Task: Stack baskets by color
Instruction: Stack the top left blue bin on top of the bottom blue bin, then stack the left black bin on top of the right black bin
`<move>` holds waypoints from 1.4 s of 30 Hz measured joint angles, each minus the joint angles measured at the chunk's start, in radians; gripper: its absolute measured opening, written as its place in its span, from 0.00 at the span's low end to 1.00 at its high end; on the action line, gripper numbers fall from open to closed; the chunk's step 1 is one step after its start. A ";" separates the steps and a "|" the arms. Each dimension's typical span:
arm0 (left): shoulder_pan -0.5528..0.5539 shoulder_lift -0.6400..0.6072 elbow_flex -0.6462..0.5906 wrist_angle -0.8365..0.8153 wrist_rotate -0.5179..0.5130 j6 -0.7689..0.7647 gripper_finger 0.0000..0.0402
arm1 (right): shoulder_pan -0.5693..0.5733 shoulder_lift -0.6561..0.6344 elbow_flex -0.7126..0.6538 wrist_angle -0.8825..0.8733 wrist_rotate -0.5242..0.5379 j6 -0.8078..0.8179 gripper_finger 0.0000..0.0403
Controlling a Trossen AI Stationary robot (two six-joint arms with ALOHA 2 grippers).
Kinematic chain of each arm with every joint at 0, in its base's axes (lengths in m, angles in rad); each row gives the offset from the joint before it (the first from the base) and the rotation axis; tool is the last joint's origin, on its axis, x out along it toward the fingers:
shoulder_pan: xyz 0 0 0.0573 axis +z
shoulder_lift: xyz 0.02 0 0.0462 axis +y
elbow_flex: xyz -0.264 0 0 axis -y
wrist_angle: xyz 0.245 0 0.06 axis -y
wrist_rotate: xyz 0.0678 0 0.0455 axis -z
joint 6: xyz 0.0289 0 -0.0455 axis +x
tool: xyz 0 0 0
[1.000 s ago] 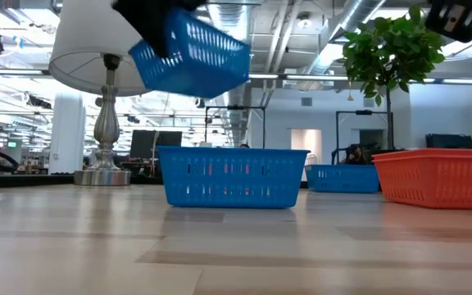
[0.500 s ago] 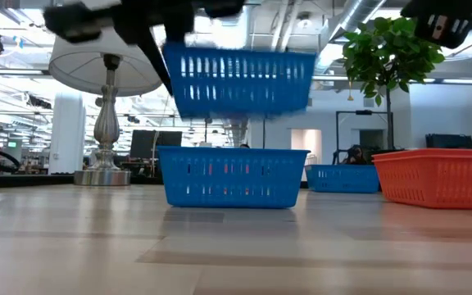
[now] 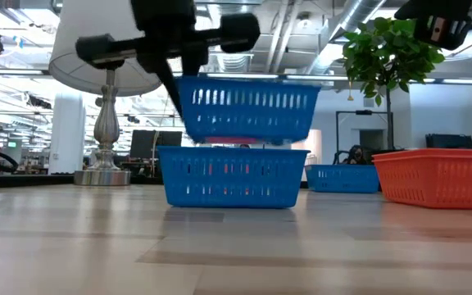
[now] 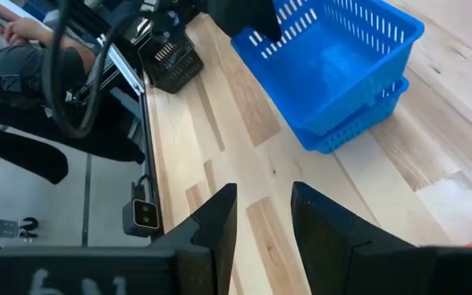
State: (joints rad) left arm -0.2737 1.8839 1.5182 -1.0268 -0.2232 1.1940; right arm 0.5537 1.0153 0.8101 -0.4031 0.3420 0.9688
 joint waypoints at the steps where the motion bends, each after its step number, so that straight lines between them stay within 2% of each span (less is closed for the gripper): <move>1: 0.000 0.000 -0.007 -0.009 0.000 0.005 0.00 | 0.000 0.000 0.000 0.000 0.000 0.000 0.34; 17: 0.002 0.000 -0.084 0.045 0.019 0.016 0.00 | -0.001 0.000 0.000 -0.011 0.001 -0.024 0.34; 21: 0.011 0.000 -0.084 0.051 0.023 -0.007 0.03 | -0.001 0.000 0.000 -0.011 0.001 -0.026 0.34; 26: 0.023 0.000 -0.084 0.050 0.018 -0.037 0.13 | -0.001 0.000 0.000 -0.011 0.001 -0.027 0.34; 37: 0.026 0.000 -0.056 0.008 -0.024 -0.143 0.46 | -0.001 0.000 0.000 -0.011 0.000 -0.029 0.34; 39: 0.028 0.000 -0.020 -0.034 -0.023 -0.205 0.51 | -0.001 0.000 0.000 -0.011 0.000 -0.032 0.34; 42: 0.034 0.000 0.047 -0.108 -0.015 -0.403 0.55 | 0.003 0.000 0.000 -0.009 0.001 -0.033 0.34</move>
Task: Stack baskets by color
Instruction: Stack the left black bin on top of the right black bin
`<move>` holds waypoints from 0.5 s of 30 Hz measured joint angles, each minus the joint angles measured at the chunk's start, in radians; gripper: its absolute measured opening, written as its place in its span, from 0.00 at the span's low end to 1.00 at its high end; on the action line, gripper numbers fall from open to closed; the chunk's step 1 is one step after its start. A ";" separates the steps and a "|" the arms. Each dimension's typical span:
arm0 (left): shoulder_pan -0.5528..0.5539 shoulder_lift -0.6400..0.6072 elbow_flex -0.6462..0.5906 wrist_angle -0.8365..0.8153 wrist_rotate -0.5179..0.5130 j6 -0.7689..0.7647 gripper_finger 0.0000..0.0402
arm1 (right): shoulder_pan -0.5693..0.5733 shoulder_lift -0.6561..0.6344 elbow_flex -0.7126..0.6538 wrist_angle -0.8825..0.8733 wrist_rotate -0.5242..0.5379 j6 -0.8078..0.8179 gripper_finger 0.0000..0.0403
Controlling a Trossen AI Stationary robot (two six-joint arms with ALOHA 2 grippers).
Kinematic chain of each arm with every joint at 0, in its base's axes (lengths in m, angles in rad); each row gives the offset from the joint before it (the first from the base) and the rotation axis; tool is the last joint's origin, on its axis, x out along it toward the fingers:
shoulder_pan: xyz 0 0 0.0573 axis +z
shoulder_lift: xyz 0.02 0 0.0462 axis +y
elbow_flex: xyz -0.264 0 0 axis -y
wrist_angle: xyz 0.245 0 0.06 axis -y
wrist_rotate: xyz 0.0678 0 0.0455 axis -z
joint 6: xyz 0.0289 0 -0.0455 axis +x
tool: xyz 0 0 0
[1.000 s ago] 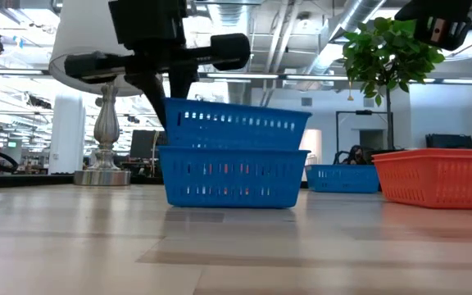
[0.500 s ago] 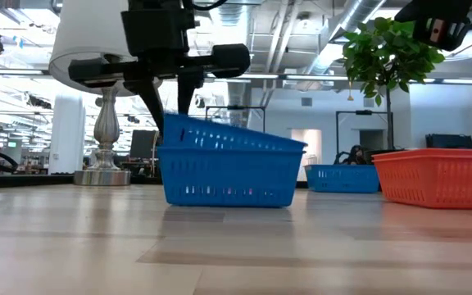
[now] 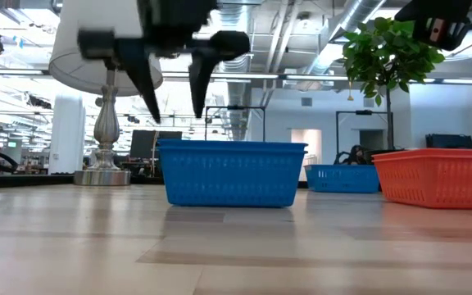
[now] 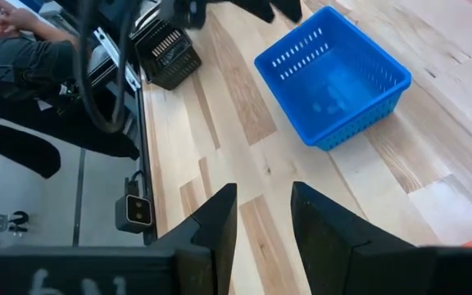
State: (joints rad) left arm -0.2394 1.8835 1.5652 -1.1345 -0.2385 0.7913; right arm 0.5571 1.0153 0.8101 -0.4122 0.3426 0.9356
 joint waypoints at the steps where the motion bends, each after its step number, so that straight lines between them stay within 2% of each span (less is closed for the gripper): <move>1: 0.003 0.000 0.023 -0.036 0.020 -0.074 0.56 | 0.003 0.000 0.000 0.000 0.000 -0.001 0.34; 6: 0.001 0.000 0.116 -0.225 0.094 -0.477 0.56 | 0.012 0.000 0.000 0.000 0.000 -0.031 0.34; 10: -0.016 -0.001 0.134 -0.379 0.163 -0.821 0.56 | 0.012 0.000 0.000 0.000 0.000 -0.054 0.34; 13: -0.044 -0.001 0.133 -0.442 0.257 -0.935 0.56 | 0.012 0.000 0.000 -0.003 -0.002 -0.063 0.34; 15: -0.089 -0.025 0.119 -0.409 0.290 -0.965 0.56 | 0.012 0.000 0.000 -0.002 -0.003 -0.083 0.34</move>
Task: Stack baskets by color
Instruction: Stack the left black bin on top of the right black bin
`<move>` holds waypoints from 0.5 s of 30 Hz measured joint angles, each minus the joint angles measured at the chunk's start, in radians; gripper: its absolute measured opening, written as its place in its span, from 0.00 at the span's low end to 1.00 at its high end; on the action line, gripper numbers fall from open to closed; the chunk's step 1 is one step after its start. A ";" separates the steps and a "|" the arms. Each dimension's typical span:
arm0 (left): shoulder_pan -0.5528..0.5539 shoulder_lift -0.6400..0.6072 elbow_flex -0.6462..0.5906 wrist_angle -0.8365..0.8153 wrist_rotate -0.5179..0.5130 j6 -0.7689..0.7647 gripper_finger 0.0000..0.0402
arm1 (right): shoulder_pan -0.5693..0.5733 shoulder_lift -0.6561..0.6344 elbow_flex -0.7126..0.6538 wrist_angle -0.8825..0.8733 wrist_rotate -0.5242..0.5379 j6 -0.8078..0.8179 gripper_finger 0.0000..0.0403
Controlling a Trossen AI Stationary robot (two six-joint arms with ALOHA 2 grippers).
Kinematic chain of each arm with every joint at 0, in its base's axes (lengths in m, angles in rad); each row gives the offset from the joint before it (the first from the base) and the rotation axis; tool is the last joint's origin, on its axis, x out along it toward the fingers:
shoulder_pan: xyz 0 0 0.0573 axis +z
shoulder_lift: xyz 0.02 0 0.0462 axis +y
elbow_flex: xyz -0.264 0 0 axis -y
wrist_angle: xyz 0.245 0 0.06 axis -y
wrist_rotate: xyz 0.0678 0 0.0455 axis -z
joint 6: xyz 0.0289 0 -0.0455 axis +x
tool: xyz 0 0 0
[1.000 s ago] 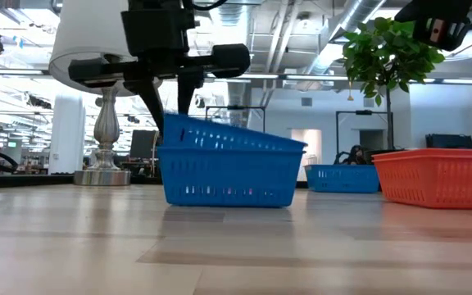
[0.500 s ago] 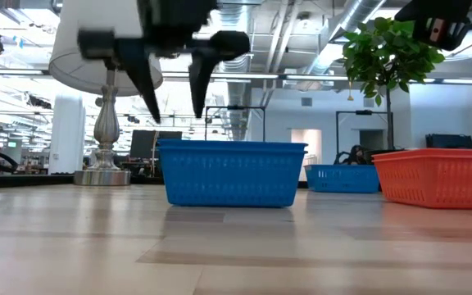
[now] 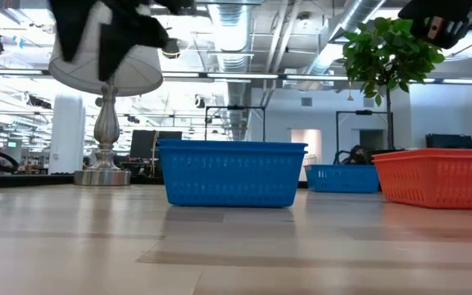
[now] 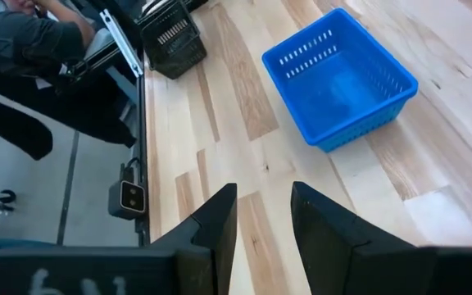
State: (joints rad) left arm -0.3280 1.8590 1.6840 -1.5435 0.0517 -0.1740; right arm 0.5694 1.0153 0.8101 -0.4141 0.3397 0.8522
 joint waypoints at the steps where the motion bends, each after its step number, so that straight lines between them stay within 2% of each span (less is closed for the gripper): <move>1: -0.025 -0.024 -0.020 0.032 0.012 -0.022 0.56 | 0.000 0.000 0.000 0.000 0.000 -0.011 0.34; 9: -0.263 -0.316 -0.340 0.328 -0.048 -0.401 0.56 | 0.007 0.000 0.000 0.003 0.000 -0.023 0.34; 15: -0.362 -0.378 -0.543 0.466 -0.040 -0.586 0.56 | 0.007 0.000 0.000 -0.001 -0.001 -0.039 0.34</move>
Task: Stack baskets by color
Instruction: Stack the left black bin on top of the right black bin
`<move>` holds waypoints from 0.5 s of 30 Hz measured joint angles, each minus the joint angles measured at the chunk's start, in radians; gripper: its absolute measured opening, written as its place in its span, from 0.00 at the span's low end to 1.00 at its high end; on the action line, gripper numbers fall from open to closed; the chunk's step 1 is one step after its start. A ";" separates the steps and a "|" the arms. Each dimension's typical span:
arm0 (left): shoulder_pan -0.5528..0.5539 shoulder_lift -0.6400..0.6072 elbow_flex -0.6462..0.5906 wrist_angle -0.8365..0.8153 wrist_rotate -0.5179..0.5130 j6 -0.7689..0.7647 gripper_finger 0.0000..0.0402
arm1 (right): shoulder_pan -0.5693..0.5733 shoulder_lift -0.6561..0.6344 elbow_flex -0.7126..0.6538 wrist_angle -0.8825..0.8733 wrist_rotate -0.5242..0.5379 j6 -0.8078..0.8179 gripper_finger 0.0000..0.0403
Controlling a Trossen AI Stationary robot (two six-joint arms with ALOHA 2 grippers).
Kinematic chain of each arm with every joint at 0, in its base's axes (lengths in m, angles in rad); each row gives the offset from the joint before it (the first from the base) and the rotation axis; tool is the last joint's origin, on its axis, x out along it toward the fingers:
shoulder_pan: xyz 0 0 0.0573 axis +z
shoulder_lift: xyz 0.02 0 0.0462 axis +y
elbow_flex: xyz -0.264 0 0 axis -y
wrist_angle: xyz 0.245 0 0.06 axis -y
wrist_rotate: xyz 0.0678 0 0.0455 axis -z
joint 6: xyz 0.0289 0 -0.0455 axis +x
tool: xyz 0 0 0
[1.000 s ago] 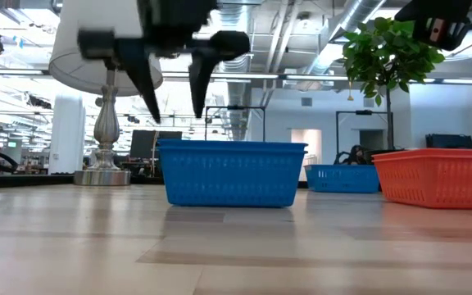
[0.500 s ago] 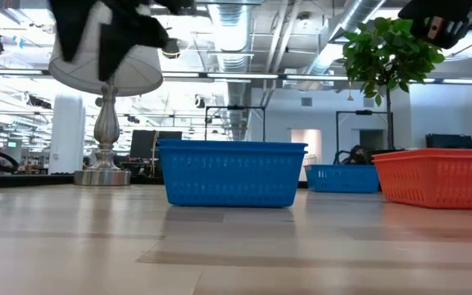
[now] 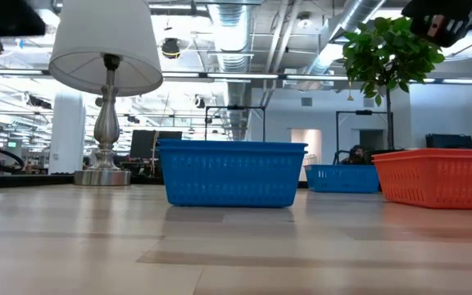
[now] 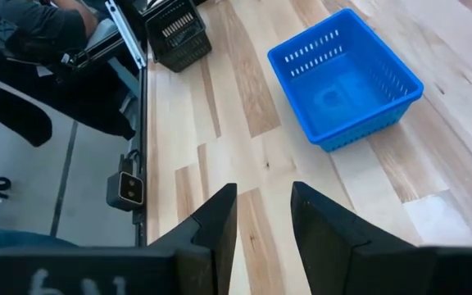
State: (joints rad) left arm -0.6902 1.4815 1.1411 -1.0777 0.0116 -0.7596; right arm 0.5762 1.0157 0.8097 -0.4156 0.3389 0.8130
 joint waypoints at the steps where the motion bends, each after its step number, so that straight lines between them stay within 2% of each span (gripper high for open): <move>1: -0.009 0.000 -0.024 0.020 0.005 -0.013 0.56 | 0.000 0.000 0.000 0.000 0.000 -0.009 0.34; 7: -0.054 0.001 -0.151 0.190 0.055 -0.050 0.56 | -0.001 0.000 0.000 -0.001 0.000 -0.028 0.34; 15: -0.082 0.005 -0.248 0.266 0.048 -0.097 0.56 | -0.001 0.000 0.000 -0.003 0.000 -0.021 0.34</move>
State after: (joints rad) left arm -0.7719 1.4864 0.8929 -0.8121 0.0596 -0.8566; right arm 0.5755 1.0157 0.8097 -0.4185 0.3393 0.7915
